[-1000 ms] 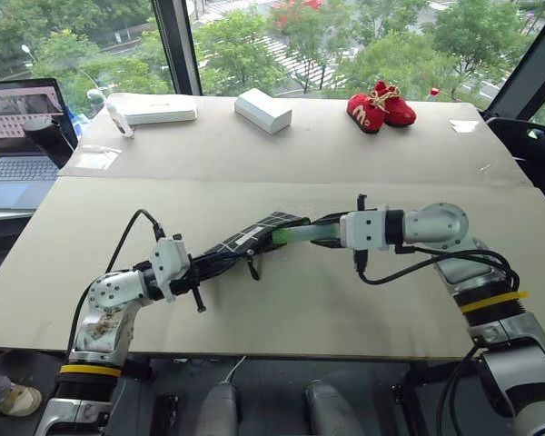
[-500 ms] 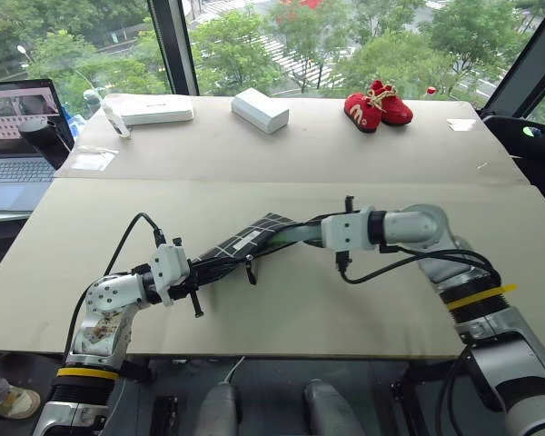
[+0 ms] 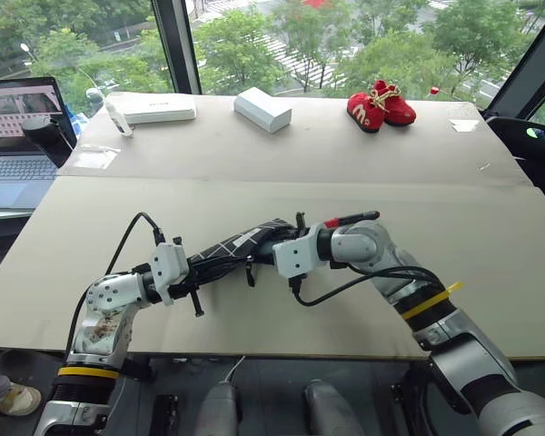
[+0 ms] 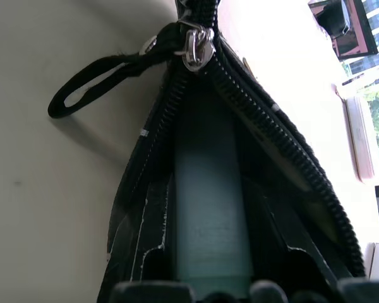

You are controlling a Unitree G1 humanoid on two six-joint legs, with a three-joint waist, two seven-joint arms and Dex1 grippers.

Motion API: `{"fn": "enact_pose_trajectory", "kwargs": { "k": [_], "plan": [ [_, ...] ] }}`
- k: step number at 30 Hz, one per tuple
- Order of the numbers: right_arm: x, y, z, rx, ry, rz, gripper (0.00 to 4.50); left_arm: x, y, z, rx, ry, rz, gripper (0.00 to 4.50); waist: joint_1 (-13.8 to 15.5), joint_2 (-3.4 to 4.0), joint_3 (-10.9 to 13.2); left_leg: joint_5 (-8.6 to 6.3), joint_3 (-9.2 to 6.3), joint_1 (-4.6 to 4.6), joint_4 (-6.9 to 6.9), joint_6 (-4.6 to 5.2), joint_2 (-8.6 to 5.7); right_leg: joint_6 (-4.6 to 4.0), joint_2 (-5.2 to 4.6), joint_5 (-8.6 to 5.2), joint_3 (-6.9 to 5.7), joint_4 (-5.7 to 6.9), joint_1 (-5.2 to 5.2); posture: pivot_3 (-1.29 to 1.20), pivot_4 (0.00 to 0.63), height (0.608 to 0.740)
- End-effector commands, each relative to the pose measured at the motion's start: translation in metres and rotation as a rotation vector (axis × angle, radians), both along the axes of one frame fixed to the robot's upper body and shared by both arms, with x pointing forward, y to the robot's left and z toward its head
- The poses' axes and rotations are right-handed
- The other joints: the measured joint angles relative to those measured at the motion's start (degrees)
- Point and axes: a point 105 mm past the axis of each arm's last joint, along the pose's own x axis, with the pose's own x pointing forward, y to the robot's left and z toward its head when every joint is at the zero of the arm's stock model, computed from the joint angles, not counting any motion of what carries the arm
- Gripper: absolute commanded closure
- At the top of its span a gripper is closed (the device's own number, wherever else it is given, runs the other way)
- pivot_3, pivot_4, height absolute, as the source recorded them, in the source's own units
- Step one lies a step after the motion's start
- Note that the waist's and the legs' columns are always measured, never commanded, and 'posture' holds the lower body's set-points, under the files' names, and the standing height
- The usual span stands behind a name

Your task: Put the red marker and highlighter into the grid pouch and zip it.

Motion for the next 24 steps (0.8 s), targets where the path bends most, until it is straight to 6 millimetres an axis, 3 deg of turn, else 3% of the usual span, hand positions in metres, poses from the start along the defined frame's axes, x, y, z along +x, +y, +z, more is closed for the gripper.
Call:
{"fn": "enact_pose_trajectory", "kwargs": {
  "k": [1,2,6,11,13,17,24],
  "plan": [
    [0.007,-0.007,0.016,0.067,-0.019,-0.027,1.48,0.002,0.003,0.017,-0.043,-0.057,0.003,4.50,0.0,0.00,0.0,0.00,0.00,0.00,0.00,0.00,0.00,0.00,0.00,0.00,0.00,0.00,0.00,0.00,0.150,0.730],
    [0.009,-0.012,0.020,0.082,-0.007,-0.040,1.20,0.002,0.003,0.017,-0.042,-0.056,0.004,4.50,0.0,0.00,0.0,0.00,0.00,0.00,0.00,0.00,0.00,0.00,0.00,0.00,0.00,0.00,0.01,0.00,0.150,0.730],
    [0.015,-0.037,0.041,0.192,0.063,-0.084,1.20,0.001,0.003,0.015,-0.040,-0.053,0.006,4.50,0.1,-0.01,0.0,0.00,-0.01,0.00,0.00,0.00,-0.01,0.00,-0.01,0.00,-0.01,-0.01,0.02,0.00,0.150,0.730],
    [-0.001,-0.087,0.077,0.484,0.389,-0.068,1.20,0.001,0.002,0.013,-0.039,-0.052,0.007,4.50,0.3,-0.01,0.0,0.00,-0.07,0.02,0.01,0.01,0.00,0.00,-0.02,0.00,-0.06,-0.08,0.16,0.00,0.150,0.730],
    [0.003,-0.113,0.074,0.493,0.485,-0.139,1.20,0.001,0.002,0.012,-0.039,-0.050,0.008,4.50,0.1,-0.01,0.0,0.00,-0.11,0.03,0.01,0.01,-0.01,0.00,-0.02,0.00,-0.08,-0.09,0.20,0.00,0.150,0.730],
    [0.025,-0.144,0.058,0.434,0.473,-0.297,1.20,0.001,0.002,0.011,-0.039,-0.046,0.006,4.50,-0.2,-0.02,0.0,0.00,-0.10,0.13,0.00,0.01,0.01,-0.01,0.01,-0.01,-0.10,-0.10,0.27,0.00,0.150,0.730],
    [0.055,-0.149,0.032,0.366,0.464,-0.384,1.20,0.003,0.000,0.011,-0.042,-0.052,0.003,4.50,-0.8,-0.01,0.0,0.00,0.03,0.09,-0.05,0.01,0.00,-0.01,0.01,-0.01,0.06,-0.10,0.14,0.00,0.150,0.730]
  ]
}}
